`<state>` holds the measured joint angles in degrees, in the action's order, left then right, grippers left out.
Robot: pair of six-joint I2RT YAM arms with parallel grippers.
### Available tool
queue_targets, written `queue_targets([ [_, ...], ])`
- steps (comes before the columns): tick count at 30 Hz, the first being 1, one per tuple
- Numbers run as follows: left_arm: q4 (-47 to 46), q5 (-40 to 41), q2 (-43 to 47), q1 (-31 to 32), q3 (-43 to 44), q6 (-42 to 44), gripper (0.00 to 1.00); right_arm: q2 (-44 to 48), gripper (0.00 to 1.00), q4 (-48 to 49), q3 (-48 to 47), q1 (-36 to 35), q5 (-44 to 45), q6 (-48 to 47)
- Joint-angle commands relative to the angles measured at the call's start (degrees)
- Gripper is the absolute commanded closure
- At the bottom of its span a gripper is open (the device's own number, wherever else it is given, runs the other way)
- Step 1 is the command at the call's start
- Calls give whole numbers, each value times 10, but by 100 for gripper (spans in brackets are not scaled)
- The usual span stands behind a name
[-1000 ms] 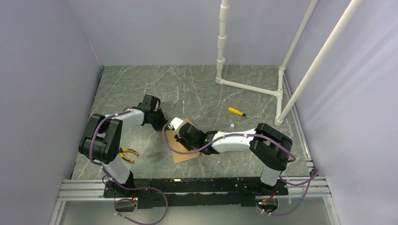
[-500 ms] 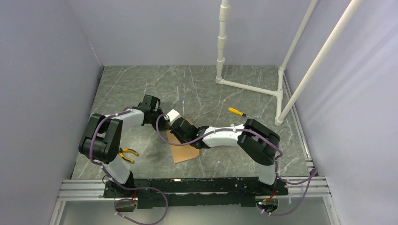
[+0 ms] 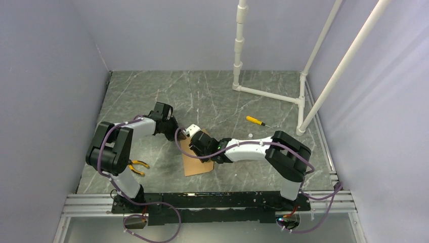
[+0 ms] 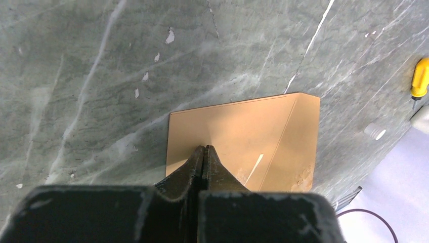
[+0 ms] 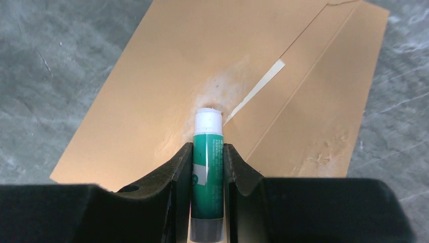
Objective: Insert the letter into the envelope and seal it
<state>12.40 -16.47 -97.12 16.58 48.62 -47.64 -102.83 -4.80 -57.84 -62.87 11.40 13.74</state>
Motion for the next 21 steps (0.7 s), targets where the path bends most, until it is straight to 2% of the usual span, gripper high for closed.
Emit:
queue_targets([
  [1, 39, 81, -58, 4, -33, 27, 98, 10, 100, -45, 6, -7, -32, 17],
  [7, 40, 82, -57, 4, -32, 26, 98, -38, 100, -46, -46, -1, 12, 6],
  [12, 41, 74, -51, 4, -33, 28, 98, -16, 100, -78, -69, 8, 16, 24],
  [16, 16, 41, -26, 4, -38, 33, 97, 46, 100, -73, -52, 18, 2, 33],
  [21, 7, -11, 29, 4, -26, 39, 87, 144, 100, 1, 14, 40, -87, 12],
])
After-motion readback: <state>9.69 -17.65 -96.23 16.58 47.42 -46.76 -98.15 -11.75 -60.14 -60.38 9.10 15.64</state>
